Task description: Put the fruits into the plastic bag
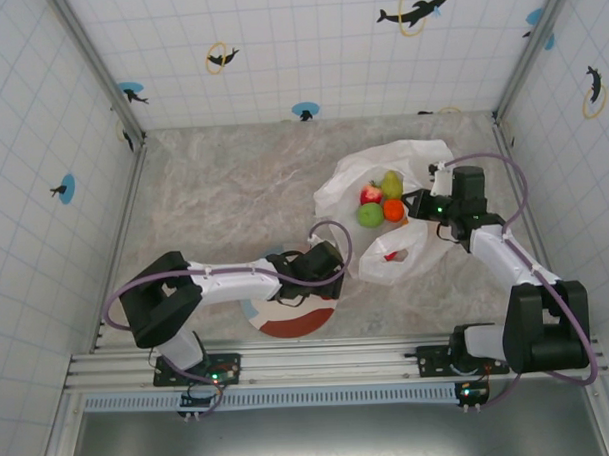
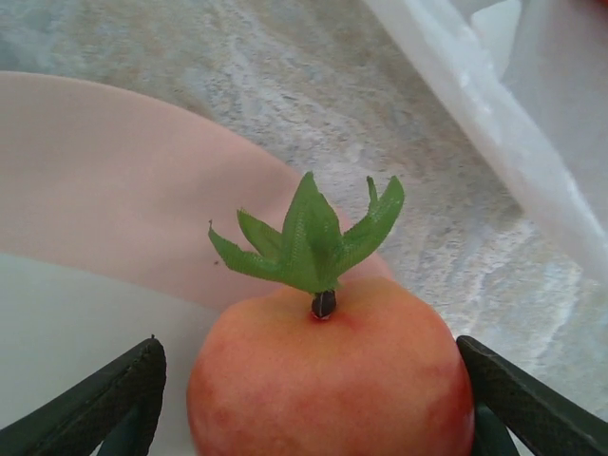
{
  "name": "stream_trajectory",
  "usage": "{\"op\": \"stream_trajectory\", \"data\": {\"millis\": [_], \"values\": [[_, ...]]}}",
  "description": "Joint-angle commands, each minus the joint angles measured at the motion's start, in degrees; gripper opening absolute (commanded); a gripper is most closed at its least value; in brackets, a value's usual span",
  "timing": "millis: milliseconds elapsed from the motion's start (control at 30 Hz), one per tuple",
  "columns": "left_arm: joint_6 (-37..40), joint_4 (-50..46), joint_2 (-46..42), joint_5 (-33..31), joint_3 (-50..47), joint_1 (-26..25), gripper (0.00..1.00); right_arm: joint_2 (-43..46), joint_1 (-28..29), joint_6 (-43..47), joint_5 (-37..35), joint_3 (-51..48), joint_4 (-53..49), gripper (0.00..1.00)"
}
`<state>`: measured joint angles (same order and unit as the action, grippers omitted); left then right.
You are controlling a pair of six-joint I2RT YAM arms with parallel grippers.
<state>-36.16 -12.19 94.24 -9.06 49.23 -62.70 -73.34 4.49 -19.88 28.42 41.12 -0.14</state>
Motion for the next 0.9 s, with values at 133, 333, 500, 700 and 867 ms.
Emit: {"op": "stream_trajectory", "data": {"millis": [133, 333, 500, 700, 867], "values": [[1.8, -3.3, -1.1, -2.5, -0.1, -0.2, 0.71, -1.0, -0.4, 1.0, 0.8, -1.1, 1.0, 0.00], [2.5, -3.7, -1.4, -3.7, -0.1, -0.2, 0.64, -1.1, -0.4, 0.9, 0.8, -0.3, 0.5, 0.00], [3.1, -2.1, -4.3, -5.0, -0.8, -0.2, 0.59, -1.0, -0.3, 0.9, 1.0, 0.3, 0.2, 0.00], [6.4, 1.7, -9.2, -4.4, -0.1, -0.2, 0.55, -0.7, -0.2, 0.9, 1.3, 1.1, -0.2, 0.00], [11.1, 6.3, -9.8, -2.2, 4.1, -0.2, 0.54, 0.0, -0.2, 1.4, 2.1, 1.6, -0.9, 0.00]]}}
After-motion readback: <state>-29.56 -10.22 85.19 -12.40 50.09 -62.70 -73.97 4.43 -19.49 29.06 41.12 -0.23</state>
